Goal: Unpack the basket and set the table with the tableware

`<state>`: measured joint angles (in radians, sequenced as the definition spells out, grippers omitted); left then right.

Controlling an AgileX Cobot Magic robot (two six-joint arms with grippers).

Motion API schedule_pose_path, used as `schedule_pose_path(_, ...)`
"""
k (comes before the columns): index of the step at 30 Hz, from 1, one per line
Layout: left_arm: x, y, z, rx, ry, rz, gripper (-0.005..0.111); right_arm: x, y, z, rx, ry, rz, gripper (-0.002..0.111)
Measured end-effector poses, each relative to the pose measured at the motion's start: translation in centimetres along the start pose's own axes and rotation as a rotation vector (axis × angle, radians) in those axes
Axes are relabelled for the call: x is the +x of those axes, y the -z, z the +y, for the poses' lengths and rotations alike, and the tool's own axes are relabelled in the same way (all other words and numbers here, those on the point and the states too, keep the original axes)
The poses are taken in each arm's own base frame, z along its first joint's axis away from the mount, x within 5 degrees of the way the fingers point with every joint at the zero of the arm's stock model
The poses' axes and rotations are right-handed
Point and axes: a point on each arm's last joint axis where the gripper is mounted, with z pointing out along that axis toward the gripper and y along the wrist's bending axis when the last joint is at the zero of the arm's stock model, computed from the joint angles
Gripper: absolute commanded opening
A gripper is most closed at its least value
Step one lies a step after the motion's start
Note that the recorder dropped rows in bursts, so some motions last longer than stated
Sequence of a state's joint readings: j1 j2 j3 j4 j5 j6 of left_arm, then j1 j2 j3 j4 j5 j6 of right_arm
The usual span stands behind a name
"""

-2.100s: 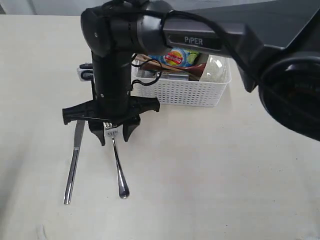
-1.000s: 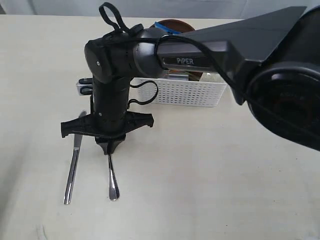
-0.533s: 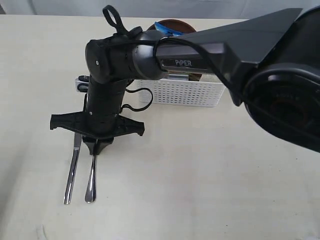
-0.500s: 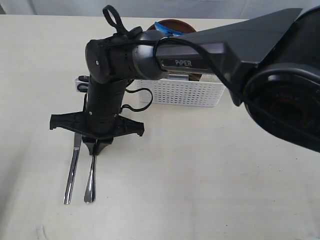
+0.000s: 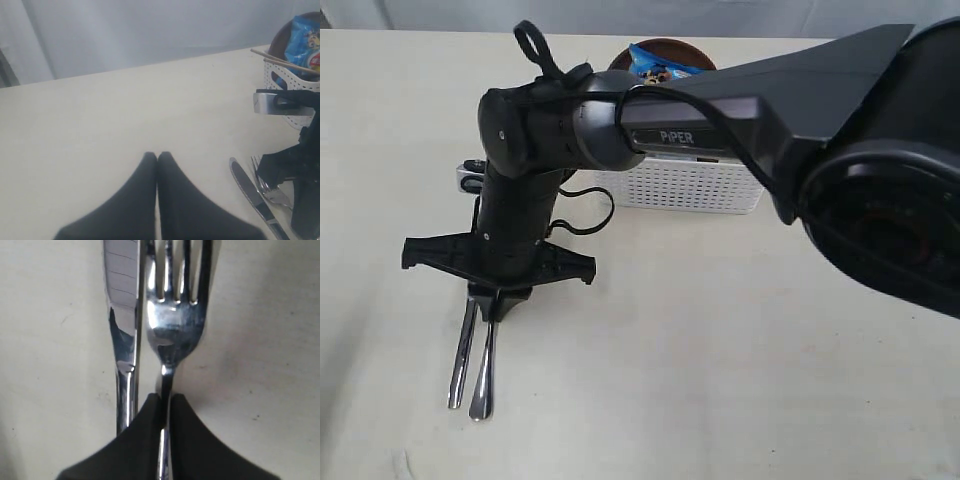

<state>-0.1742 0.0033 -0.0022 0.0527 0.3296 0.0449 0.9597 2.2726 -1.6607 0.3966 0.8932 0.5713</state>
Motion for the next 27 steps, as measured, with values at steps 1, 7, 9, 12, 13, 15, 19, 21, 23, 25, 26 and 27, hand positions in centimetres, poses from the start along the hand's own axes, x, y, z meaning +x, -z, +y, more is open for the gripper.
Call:
schedule_pose_path(1,0.0,0.0,0.0,0.000,0.000,0.000,0.000,0.0,0.0,0.0,0.000,-0.001,0.000,0.000)
schedule_pose_path(7,0.0,0.0,0.0,0.000,0.000,0.000,0.000,-0.2,0.1,-0.2,0.000,-0.013,0.000,0.003)
schedule_pose_path(9,0.0,0.0,0.0,0.000,0.000,0.000,0.000,-0.3,0.2,-0.4,0.002,-0.017,0.003,0.014)
schedule_pose_path(12,0.0,0.0,0.0,0.000,0.000,0.000,0.000,-0.5,0.2,-0.6,0.006,-0.023,0.008,0.034)
schedule_pose_path(13,0.0,0.0,0.0,0.000,0.000,0.000,0.000,-0.5,0.2,-0.6,0.005,-0.022,0.009,0.039)
schedule_pose_path(15,0.0,0.0,0.0,0.000,0.000,0.000,0.000,-0.5,0.2,-0.6,0.003,-0.016,0.012,0.045)
schedule_pose_path(19,0.0,0.0,0.0,0.000,0.000,0.000,0.000,-0.5,0.4,-0.4,-0.005,0.025,0.017,0.045)
schedule_pose_path(21,0.0,0.0,0.0,0.000,0.000,0.000,0.000,-1.2,1.3,-0.6,-0.001,0.060,0.029,0.045)
schedule_pose_path(23,0.0,0.0,0.0,0.000,0.000,0.000,0.000,-3.1,4.6,-1.1,-0.024,0.104,0.019,0.045)
schedule_pose_path(25,0.0,0.0,0.0,0.000,0.000,0.000,0.000,-4.7,8.9,-2.0,-0.048,0.133,-0.028,0.045)
schedule_pose_path(26,0.0,0.0,0.0,0.000,0.000,0.000,0.000,-5.4,11.3,-2.7,-0.054,0.149,-0.064,0.045)
schedule_pose_path(27,0.0,0.0,0.0,0.000,0.000,0.000,0.000,-6.0,13.8,-3.5,-0.049,0.173,-0.110,0.045)
